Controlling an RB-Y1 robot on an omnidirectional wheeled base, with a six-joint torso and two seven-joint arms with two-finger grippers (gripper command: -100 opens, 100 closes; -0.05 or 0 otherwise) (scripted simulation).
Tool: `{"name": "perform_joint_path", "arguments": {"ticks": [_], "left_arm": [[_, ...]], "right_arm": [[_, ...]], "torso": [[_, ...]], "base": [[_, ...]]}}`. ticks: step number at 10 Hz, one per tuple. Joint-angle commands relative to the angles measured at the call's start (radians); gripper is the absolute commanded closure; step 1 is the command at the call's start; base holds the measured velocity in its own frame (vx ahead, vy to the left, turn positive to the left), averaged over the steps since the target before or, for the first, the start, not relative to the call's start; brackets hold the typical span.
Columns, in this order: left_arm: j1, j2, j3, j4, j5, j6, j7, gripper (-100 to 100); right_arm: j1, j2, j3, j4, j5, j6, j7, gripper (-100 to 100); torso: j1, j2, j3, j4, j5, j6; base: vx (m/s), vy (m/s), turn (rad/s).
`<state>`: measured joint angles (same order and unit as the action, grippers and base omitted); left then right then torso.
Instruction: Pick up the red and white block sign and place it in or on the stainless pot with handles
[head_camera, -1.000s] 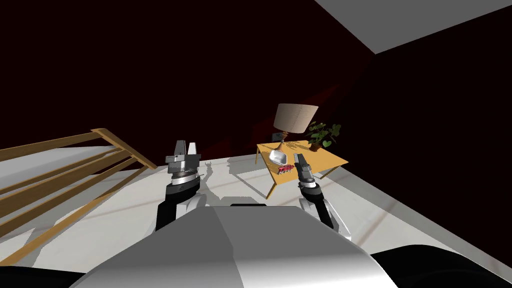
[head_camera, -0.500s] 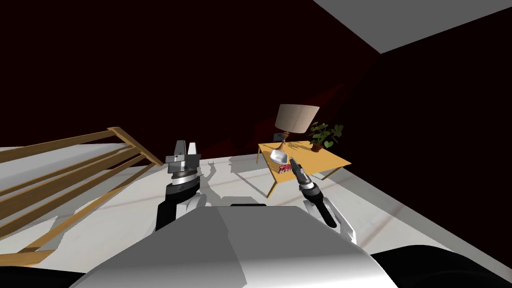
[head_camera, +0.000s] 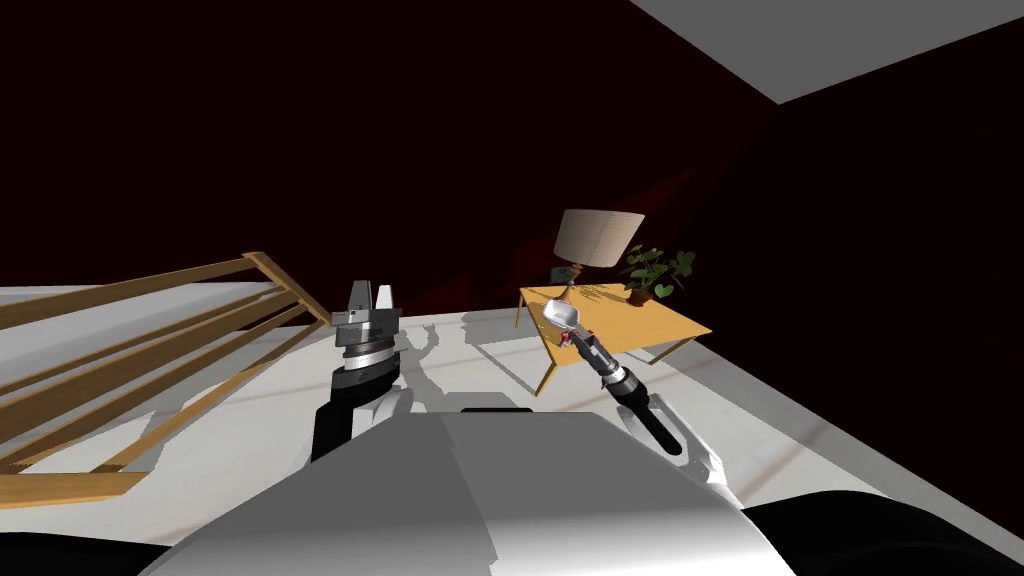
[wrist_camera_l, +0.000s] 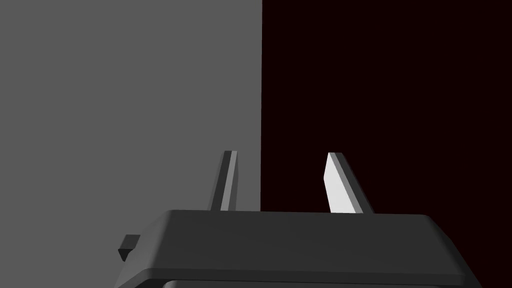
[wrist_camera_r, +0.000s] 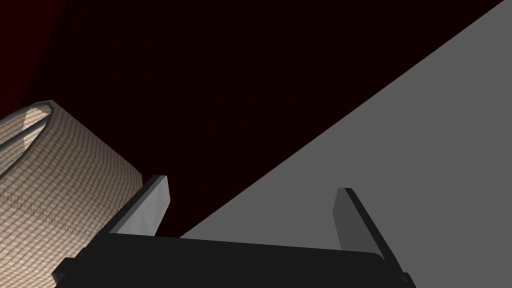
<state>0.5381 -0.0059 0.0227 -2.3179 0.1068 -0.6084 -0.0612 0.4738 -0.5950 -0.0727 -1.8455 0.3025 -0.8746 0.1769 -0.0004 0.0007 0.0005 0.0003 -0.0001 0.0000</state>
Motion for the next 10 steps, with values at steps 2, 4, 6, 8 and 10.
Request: {"name": "perform_joint_path", "arguments": {"ticks": [2,4,6,8,10], "left_arm": [[0.000,0.000,0.000,0.000,0.000,0.000,0.000,0],[0.000,0.000,0.000,0.000,0.000,0.000,0.000,0],[0.000,0.000,0.000,0.000,0.000,0.000,0.000,0],[0.000,0.000,0.000,0.000,0.000,0.000,0.000,0],[0.000,0.000,0.000,0.000,0.000,0.000,0.000,0]], "right_arm": [[-0.010,-0.061,0.019,0.068,0.075,-0.029,0.020,-100],[-0.018,-0.103,0.030,0.107,0.123,-0.045,0.032,-100],[-0.026,-0.144,0.042,0.157,0.175,-0.061,0.045,-100],[-0.035,-0.186,0.055,0.209,0.226,-0.076,0.058,-100],[-0.044,-0.227,0.068,0.261,0.279,-0.090,0.071,-100]], "torso": [[0.000,0.000,0.000,0.000,0.000,0.000],[0.000,-0.001,0.000,0.000,0.000,0.000],[0.000,-0.002,-0.001,0.000,0.000,0.000],[0.000,-0.002,-0.001,0.000,0.000,0.000],[0.000,-0.003,-0.002,-0.001,0.000,0.000]], "base": [[-0.009,0.005,0.058],[0.000,0.007,0.065],[0.008,0.007,0.066],[0.018,0.008,0.064],[0.025,0.007,0.077]]}}
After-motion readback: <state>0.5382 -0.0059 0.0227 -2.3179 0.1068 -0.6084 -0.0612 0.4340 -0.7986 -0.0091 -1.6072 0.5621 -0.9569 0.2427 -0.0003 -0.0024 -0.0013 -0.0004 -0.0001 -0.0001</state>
